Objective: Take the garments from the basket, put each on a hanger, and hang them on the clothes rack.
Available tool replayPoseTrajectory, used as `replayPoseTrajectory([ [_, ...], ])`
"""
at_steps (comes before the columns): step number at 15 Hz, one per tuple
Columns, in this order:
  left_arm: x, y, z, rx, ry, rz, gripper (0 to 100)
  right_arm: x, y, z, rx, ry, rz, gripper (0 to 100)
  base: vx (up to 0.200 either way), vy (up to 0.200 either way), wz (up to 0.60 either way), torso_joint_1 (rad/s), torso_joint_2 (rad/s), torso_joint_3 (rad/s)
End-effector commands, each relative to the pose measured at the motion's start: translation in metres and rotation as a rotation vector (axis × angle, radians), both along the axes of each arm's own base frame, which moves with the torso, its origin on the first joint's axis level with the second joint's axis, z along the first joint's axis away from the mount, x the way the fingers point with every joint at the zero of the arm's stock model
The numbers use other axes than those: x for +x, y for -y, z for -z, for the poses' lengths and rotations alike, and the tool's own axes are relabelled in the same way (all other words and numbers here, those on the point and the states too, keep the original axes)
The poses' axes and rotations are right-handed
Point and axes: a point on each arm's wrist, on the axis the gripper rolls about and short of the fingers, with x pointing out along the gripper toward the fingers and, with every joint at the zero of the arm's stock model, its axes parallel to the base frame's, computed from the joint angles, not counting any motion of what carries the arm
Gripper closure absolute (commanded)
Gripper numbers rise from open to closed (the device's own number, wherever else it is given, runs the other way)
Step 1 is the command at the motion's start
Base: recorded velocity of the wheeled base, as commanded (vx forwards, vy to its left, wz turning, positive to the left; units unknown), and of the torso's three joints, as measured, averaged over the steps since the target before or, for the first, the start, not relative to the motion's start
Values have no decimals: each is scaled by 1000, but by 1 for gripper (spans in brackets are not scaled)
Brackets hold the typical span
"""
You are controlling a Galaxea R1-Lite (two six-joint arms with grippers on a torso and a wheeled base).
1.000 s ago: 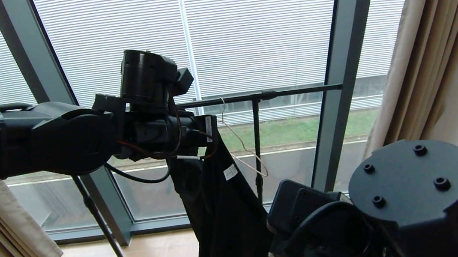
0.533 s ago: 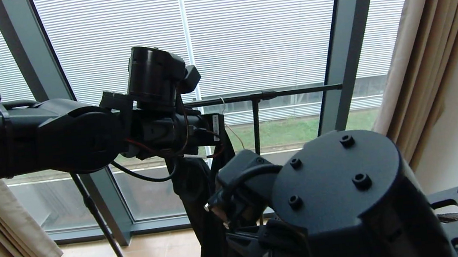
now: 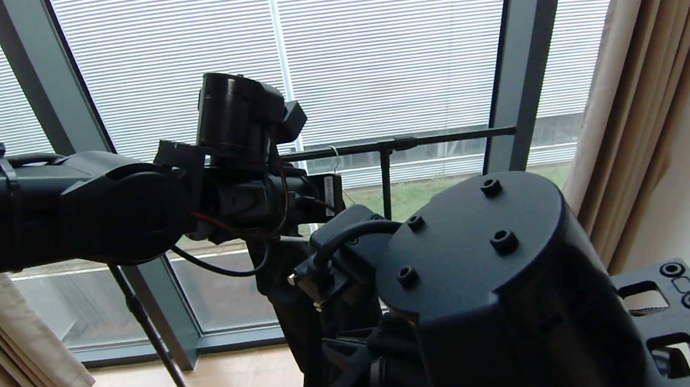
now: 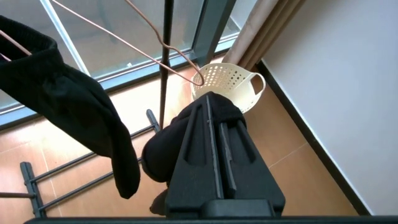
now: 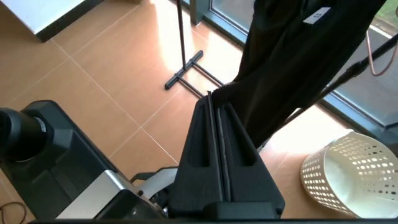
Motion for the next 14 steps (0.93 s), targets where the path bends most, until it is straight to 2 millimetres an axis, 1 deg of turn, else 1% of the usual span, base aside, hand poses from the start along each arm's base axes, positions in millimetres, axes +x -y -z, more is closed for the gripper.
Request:
replayPoseTrajectory([
  [1, -3, -2, -1, 10, -11, -1, 100, 14, 28, 13, -164, 68, -24, 100, 0, 0, 0, 0, 0, 0],
  [2, -5, -4, -1, 28, -36, -2, 100, 24, 43, 22, -268, 103, -41, 100, 0, 0, 0, 0, 0, 0],
  [3, -7, -5, -2, 34, -43, -1, 100, 29, 50, 25, -311, 117, -44, 100, 0, 0, 0, 0, 0, 0],
  [4, -8, -9, -3, 48, -52, -4, 100, 46, 61, 30, -376, 131, -23, 100, 0, 0, 0, 0, 0, 0],
  [5, -10, -11, -5, 50, -50, -4, 100, 59, 65, 33, -395, 126, 11, 100, 0, 0, 0, 0, 0, 0],
  [7, -17, -16, -8, 72, -66, 1, 100, 93, 69, 43, -436, 107, 99, 100, 0, 0, 0, 0, 0, 0],
  [9, -27, -24, -8, 119, -95, 13, 100, 123, 73, 46, -451, 108, 203, 100, 0, 0, 0, 0, 0, 0],
  [10, -27, -24, -8, 121, -97, 13, 100, 125, 74, 45, -451, 109, 208, 100, 0, 0, 0, 0, 0, 0],
  [11, -40, -31, -6, 157, -128, 26, 100, 147, 75, 42, -415, 122, 268, 100, 0, 0, 0, 0, 0, 0],
  [12, -49, -36, -1, 178, -146, 36, 100, 157, 73, 40, -351, 135, 317, 100, 0, 0, 0, 0, 0, 0],
  [14, -65, -39, 6, 206, -167, 69, 100, 168, 64, 41, -278, 127, 367, 100, 0, 0, 0, 0, 0, 0],
])
